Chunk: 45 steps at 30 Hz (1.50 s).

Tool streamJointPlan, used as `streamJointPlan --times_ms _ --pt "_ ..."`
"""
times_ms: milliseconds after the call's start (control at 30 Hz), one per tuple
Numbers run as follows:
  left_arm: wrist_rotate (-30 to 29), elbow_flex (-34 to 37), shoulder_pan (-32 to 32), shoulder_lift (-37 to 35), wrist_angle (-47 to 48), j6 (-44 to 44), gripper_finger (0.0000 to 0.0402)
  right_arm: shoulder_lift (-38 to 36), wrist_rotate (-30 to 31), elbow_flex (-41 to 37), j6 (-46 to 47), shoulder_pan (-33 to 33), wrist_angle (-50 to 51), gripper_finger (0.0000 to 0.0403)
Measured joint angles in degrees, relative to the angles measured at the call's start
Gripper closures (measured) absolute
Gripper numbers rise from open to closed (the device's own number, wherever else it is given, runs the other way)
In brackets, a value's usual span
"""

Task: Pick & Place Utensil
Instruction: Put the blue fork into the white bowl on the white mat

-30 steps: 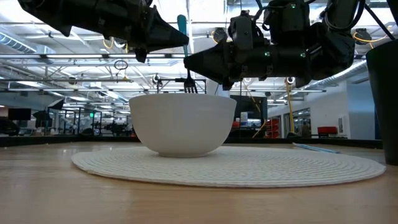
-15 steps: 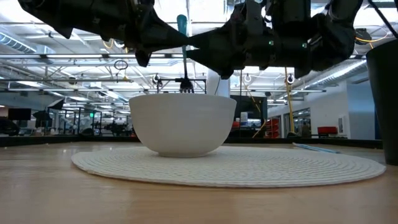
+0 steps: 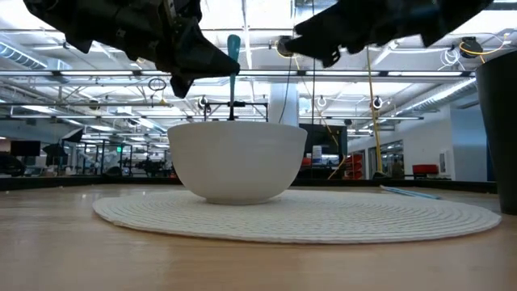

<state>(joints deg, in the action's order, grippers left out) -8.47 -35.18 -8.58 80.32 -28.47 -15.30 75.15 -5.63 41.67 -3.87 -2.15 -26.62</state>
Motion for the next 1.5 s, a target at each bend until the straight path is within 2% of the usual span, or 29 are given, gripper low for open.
streamJointPlan --times_ms 133,333,633,767,1033,1500 --pt "0.29 0.0 0.0 1.84 -0.11 -1.62 0.0399 -7.81 5.09 0.0 0.11 -0.13 8.97 0.0173" --pt "4.81 0.02 0.86 7.19 -5.41 -5.08 0.0399 -18.13 10.14 0.0 0.13 -0.97 16.58 0.0176" --pt "6.51 -0.12 2.05 11.92 -9.05 -8.14 0.0399 -27.59 16.46 0.0 0.84 -3.7 26.22 0.0179" --pt "5.95 -0.15 2.21 12.08 -8.74 -8.65 0.039 -28.72 19.26 0.0 2.1 -4.83 30.29 0.0181" --pt "2.56 -0.02 2.21 12.27 -6.84 -8.82 0.0354 -28.05 19.33 0.0 2.99 -5.14 31.83 0.0185" --pt "2.43 0.0 2.25 12.25 -6.8 -7.41 0.035 -27.53 19.3 0.0 2.83 -5.14 31.68 0.0188"
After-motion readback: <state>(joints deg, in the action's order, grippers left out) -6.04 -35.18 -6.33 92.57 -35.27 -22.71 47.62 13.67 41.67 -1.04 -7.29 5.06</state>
